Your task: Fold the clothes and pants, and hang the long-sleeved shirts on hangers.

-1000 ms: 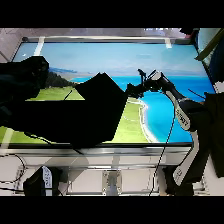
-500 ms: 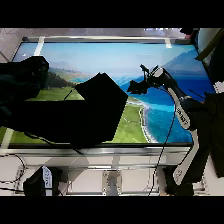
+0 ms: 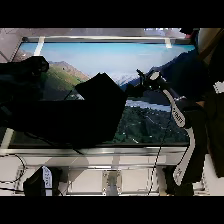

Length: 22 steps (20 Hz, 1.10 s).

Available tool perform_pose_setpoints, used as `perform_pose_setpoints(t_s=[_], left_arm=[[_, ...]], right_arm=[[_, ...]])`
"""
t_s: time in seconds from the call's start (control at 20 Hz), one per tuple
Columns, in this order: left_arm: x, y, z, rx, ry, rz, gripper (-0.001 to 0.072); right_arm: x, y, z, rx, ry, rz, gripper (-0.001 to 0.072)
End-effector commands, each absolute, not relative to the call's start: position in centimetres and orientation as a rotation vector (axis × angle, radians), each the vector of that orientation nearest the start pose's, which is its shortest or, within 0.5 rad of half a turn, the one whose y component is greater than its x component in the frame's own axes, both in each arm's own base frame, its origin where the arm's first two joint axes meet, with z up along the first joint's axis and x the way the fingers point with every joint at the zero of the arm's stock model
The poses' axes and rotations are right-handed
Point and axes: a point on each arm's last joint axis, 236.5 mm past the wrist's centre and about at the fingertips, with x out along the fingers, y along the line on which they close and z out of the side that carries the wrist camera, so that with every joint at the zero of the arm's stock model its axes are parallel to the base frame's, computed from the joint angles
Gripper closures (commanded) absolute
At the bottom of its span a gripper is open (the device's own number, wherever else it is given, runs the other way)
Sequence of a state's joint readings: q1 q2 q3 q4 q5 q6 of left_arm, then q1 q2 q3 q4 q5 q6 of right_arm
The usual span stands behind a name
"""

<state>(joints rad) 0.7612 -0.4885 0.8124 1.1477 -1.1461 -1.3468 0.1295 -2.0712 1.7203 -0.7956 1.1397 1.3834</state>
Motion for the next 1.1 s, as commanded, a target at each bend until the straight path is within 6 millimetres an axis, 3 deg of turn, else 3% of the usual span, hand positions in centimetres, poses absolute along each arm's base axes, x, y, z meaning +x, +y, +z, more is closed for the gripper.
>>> perform_pose_setpoints(t_s=[0.0,0.05,0.1,0.2,0.3,0.4,0.5,0.6,0.7,0.85,0.95,1.05], left_arm=[[24.7,11.3,14.4,-0.39,0.671,0.345,0.0692],[24.7,11.3,14.4,-0.39,0.671,0.345,0.0692],[24.7,11.4,14.5,-0.389,0.67,0.346,0.0693],[24.9,11.7,14.8,-0.383,0.649,0.355,0.0693],[25.5,12.6,15.8,-0.368,0.596,0.377,0.0693],[26.1,13.1,16.7,-0.367,0.552,0.383,0.0693],[27.0,12.8,18.1,-0.395,0.486,0.361,0.0693],[28.0,12.3,20.3,-0.431,0.403,0.328,0.0694],[28.4,11.5,23.2,-0.417,0.329,0.291,0.0694],[27.5,10.4,28.9,-0.312,0.22,0.274,0.0694],[26.4,9.2,31.5,-0.264,0.185,0.261,0.0694],[25.9,7.9,30.5,-0.249,0.251,0.228,0.0694]], right_arm=[[49.8,22.6,-10.7,0.547,1.394,0.58,0.0434],[49.8,22.7,-10.6,0.54,1.388,0.585,0.0595],[50.0,22.8,-10.4,0.541,1.375,0.595,0.0703],[50.9,22.3,-8.7,0.534,1.348,0.611,0.0703],[51.5,20.0,-5.0,0.484,1.339,0.63,0.0704],[51.0,16.0,0.2,0.399,1.341,0.603,0.0705],[49.3,12.2,7.4,0.286,1.293,0.575,0.0705],[46.1,9.5,15.2,0.196,1.189,0.525,0.0704],[41.2,8.7,22.8,0.134,1.075,0.487,0.0705],[33.2,11.1,32.8,0.08,0.832,0.514,0.0704],[28.7,12.3,37.1,0.049,0.69,0.543,0.0705],[26.8,11.7,38.5,0.032,0.637,0.507,0.0705]])
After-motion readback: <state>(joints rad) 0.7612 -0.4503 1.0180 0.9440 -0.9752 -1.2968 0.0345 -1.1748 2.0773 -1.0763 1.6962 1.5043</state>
